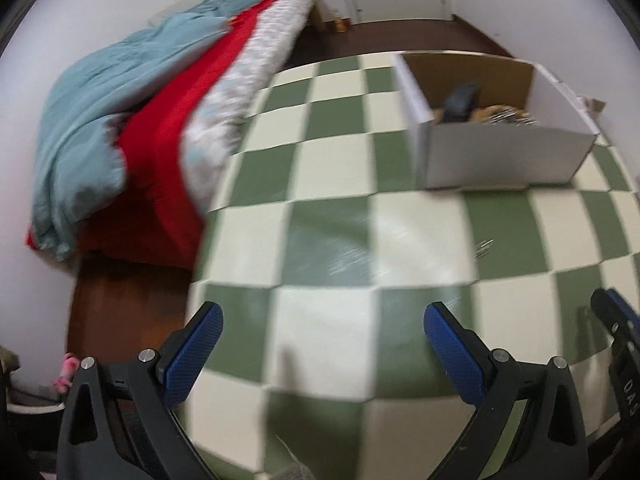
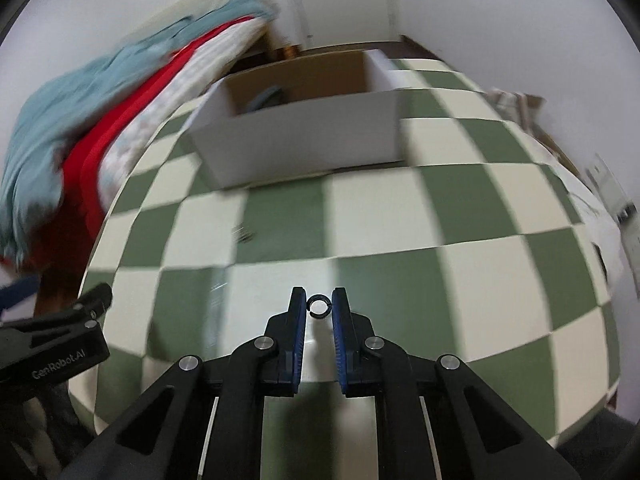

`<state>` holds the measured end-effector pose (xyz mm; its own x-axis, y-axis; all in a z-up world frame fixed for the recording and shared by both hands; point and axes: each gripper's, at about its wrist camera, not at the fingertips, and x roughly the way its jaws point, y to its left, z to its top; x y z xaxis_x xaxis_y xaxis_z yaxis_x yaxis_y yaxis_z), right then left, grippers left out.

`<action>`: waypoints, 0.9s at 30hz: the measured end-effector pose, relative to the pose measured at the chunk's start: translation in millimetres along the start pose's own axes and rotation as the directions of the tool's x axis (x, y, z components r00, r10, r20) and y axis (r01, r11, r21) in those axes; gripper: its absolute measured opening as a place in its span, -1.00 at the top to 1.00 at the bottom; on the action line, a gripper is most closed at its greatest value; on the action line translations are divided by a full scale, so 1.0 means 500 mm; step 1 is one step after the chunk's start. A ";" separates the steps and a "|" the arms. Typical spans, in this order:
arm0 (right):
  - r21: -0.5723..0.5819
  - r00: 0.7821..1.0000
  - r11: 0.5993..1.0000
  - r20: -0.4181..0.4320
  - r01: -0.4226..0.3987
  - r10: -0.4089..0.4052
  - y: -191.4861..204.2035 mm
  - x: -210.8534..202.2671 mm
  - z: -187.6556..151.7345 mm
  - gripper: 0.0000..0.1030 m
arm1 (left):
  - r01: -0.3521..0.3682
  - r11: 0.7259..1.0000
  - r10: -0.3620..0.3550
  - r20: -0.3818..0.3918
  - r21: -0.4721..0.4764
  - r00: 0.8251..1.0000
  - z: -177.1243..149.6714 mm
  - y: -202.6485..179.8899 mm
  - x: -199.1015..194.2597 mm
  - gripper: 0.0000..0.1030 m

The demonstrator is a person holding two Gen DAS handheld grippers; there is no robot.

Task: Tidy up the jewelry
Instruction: 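Grasp a second black ring with the right tool while the left tool grasps a small silver piece, then carry the black ring and silver piece over the white box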

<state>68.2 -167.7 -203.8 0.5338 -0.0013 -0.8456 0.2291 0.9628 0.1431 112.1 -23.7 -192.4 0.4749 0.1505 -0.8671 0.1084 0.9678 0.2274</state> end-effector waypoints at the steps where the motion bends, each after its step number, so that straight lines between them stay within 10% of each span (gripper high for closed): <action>1: 0.027 1.000 1.000 0.004 0.007 -0.007 -0.021 -0.003 0.005 0.74 | 0.029 1.000 -0.029 -0.002 0.008 1.000 0.012 -0.020 0.006 -1.00; 9: 0.168 0.999 0.985 -0.002 0.048 -0.048 -0.151 -0.004 0.017 0.74 | 0.151 0.987 -0.150 -0.021 0.054 0.989 0.050 -0.111 0.037 -0.96; 17: 0.214 0.998 0.975 -0.003 0.060 -0.061 -0.197 0.006 0.025 0.74 | 0.218 0.972 -0.214 -0.060 0.092 0.975 0.050 -0.167 0.056 0.41; 22: 0.223 0.998 0.973 -0.007 0.063 -0.063 -0.201 0.010 0.024 0.74 | 0.238 0.967 -0.235 -0.047 0.088 0.971 0.050 -0.173 0.054 0.86; 27: 0.226 0.998 0.972 -0.010 0.065 -0.065 -0.204 0.011 0.020 0.73 | 0.239 0.967 -0.237 -0.034 0.086 0.971 0.048 -0.171 0.053 0.88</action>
<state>56.3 -268.5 -217.9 0.5099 -0.0610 -0.8581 0.4417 0.8745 0.2003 136.4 -107.5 -224.2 0.4058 -0.0762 -0.9108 0.2934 0.9546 0.0508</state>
